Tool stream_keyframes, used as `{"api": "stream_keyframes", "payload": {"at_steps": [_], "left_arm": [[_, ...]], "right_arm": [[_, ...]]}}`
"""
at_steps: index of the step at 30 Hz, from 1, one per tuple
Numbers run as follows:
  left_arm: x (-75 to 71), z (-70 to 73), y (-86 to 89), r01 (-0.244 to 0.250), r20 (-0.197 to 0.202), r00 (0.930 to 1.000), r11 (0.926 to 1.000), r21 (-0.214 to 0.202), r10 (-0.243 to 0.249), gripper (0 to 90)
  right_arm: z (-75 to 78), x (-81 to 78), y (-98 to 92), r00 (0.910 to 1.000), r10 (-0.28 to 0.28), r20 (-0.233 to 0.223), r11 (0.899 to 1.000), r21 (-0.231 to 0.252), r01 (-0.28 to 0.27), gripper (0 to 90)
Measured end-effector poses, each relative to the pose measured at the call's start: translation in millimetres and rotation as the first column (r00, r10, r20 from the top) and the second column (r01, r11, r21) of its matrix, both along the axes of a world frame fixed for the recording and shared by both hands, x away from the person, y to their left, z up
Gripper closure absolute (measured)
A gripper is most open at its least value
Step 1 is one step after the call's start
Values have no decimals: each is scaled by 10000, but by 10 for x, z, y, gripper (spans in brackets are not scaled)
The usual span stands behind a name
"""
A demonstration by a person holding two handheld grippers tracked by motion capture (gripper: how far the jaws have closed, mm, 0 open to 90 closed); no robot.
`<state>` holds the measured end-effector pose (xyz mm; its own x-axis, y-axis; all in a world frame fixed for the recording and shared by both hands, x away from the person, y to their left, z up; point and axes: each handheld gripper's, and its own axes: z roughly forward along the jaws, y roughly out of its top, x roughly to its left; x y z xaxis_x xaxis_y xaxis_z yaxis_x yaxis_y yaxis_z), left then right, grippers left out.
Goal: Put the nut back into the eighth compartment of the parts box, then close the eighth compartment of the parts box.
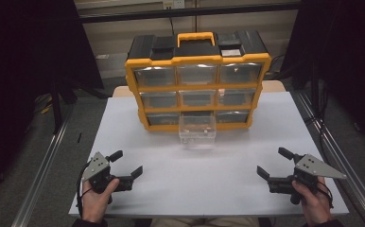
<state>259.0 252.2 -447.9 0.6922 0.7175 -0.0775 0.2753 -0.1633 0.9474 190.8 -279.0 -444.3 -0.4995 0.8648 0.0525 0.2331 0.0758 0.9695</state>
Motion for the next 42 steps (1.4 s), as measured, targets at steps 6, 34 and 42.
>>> {"api": "stream_keyframes", "payload": {"at_steps": [6,34,42], "left_arm": [[1,-7,-44,198,-100,9998,9998,101,-197,37],[-44,170,-702,1541,25,9880,9876,305,-1543,41],[61,174,-943,2069,79,9782,9774,436,-2075,40]], "right_arm": [[2,15,7,10000,63,27,10000,-29,-63,3],[-3,80,51,9990,444,75,9989,-134,-443,3],[-5,77,47,9988,475,113,9988,-129,-473,3]]}}
